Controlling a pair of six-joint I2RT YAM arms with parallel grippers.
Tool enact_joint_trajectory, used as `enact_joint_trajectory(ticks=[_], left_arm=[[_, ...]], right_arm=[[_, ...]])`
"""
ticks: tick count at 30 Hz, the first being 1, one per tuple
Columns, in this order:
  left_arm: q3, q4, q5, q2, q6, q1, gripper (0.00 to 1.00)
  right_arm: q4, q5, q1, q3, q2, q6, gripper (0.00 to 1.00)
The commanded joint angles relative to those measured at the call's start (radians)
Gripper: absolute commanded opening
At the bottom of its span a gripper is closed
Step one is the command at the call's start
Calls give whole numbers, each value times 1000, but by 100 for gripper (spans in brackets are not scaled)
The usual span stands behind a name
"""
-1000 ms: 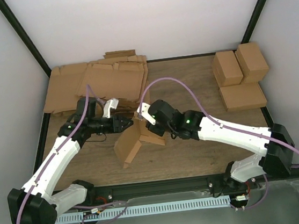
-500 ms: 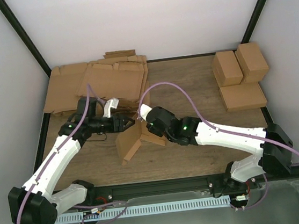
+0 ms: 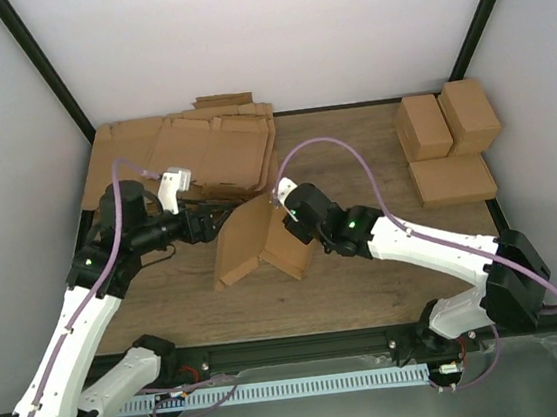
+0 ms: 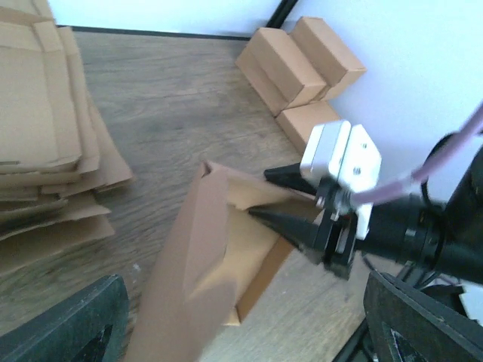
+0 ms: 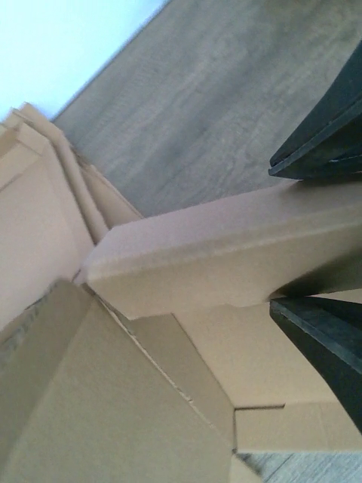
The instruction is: Fold the paper box
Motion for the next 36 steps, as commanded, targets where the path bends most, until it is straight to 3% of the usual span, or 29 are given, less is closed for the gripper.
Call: enact_joint_trajectory(ticks=[1, 8, 14, 20, 29, 36], left_arm=[[-61, -41, -104, -31, 45, -5, 88], [-132, -40, -116, -78, 20, -4, 88], [-251, -26, -54, -101, -29, -5, 88], [-382, 14, -22, -128, -157, -13, 86], [-580, 278, -5, -105, -437, -55, 79], [-645, 403, -54, -53, -474, -64, 79]], right_arm=[[-89, -156, -80, -9, 35, 108, 45], [-10, -339, -241, -74, 65, 253, 42], [122, -410, -254, -191, 86, 378, 39], [217, -455, -255, -288, 65, 437, 64], [259, -646, -405, -372, -155, 460, 67], [403, -924, -621, -535, -223, 599, 64]])
